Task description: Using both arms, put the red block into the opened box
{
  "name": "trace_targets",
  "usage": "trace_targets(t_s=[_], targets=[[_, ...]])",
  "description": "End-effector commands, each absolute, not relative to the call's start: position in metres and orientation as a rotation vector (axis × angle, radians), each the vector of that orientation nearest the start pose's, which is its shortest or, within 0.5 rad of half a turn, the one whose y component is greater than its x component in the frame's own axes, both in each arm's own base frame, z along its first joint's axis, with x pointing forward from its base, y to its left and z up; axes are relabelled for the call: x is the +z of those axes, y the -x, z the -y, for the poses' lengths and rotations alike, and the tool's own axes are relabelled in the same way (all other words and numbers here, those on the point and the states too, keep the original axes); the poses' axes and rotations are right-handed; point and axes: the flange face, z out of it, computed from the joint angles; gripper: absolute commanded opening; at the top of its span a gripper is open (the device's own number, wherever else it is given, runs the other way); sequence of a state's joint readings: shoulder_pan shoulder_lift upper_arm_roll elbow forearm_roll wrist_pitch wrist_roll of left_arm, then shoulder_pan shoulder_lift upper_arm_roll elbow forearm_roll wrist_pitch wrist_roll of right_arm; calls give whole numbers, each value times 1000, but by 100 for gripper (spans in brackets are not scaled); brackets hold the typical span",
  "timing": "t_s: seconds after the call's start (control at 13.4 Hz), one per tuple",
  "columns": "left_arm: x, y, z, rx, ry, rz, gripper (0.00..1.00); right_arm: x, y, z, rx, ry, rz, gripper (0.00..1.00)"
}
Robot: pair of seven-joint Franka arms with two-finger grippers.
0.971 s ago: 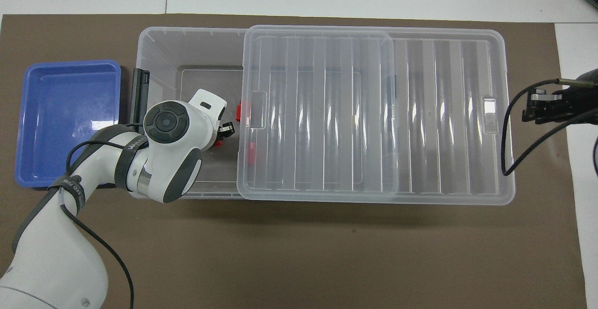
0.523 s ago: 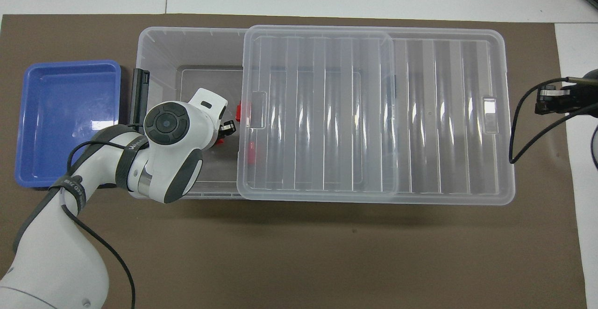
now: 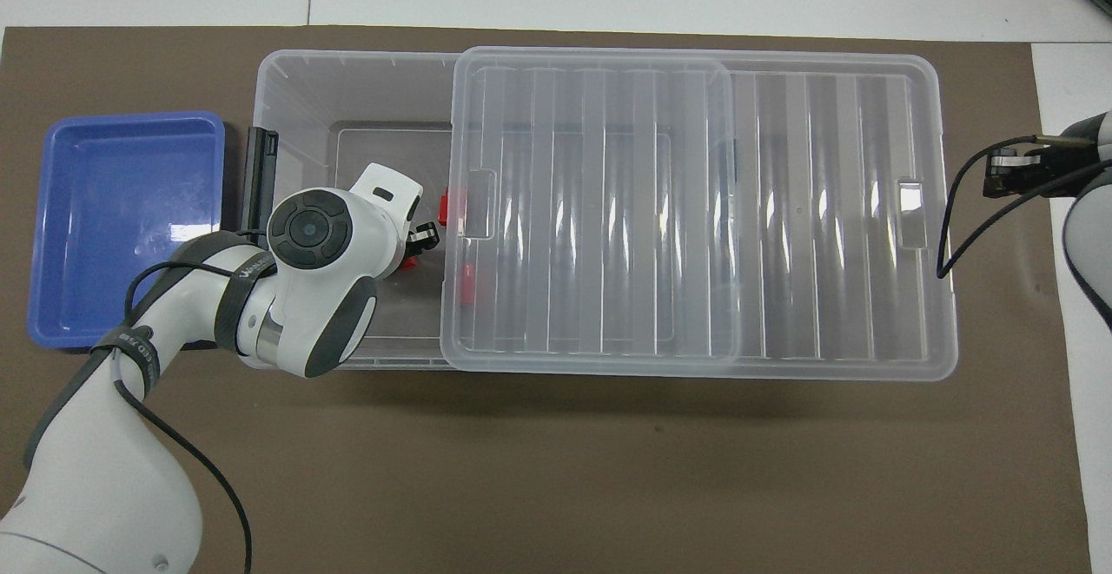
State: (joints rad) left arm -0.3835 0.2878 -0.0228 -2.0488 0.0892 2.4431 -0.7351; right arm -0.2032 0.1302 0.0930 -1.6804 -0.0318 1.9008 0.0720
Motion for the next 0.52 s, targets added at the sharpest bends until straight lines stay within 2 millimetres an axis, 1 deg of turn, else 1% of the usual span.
trace_targets(t_s=[0.0,0.15,0.37,0.45], targets=[[309,-549,235,-210,3106,424,60,507,-612,75,-131,3132,-236,0],[309,-549,235,-194,3099,429,60,498,-614,75,-131,3131,-234,0],[319,-553,237,-157,3081,431,59,490,-615,75,-115,3131,-224,0],[325,-554,237,-142,3073,433,59,488,-616,75,-124,3131,-222,0]])
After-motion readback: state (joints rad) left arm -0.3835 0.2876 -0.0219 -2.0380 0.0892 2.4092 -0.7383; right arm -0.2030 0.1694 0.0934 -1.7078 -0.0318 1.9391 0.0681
